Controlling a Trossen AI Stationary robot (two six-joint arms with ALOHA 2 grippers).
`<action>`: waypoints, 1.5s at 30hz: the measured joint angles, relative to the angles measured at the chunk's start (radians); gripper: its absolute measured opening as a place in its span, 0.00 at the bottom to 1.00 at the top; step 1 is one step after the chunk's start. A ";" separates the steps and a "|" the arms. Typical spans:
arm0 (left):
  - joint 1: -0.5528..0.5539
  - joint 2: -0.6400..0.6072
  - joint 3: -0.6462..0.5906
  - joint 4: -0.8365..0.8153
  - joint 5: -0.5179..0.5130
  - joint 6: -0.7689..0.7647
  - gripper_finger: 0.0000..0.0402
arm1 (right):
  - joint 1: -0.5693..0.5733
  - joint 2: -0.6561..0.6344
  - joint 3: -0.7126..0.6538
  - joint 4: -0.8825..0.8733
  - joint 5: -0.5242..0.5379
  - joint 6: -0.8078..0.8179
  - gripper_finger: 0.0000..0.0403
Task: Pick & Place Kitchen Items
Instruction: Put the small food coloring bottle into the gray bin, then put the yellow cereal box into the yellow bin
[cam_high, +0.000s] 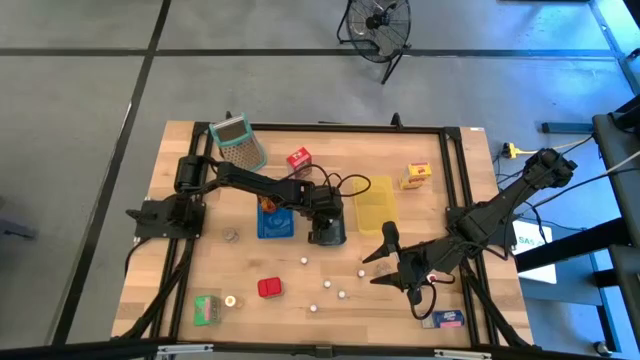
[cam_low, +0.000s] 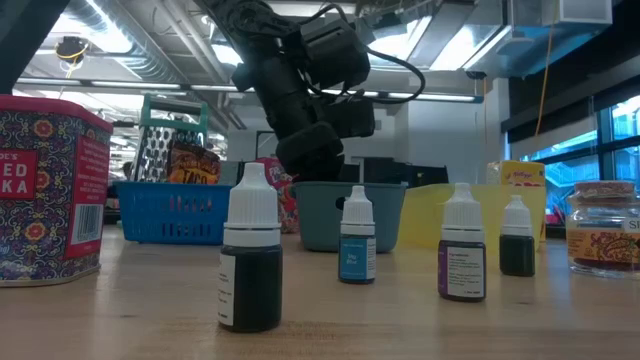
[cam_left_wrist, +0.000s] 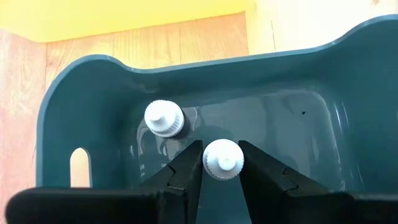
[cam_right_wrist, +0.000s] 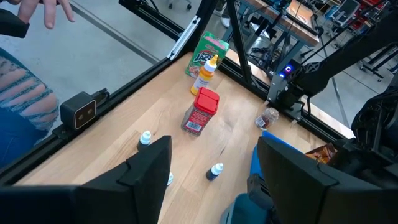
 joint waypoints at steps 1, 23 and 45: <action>0.000 0.000 0.000 0.000 0.000 0.000 0.24 | 0.000 0.000 0.000 0.000 0.000 0.000 0.60; 0.000 -0.001 0.000 0.000 -0.001 0.000 0.38 | 0.000 0.000 0.000 -0.004 0.001 0.000 0.60; -0.001 -0.156 0.002 -0.077 -0.009 0.000 0.39 | 0.000 0.000 0.000 -0.015 0.003 0.063 0.60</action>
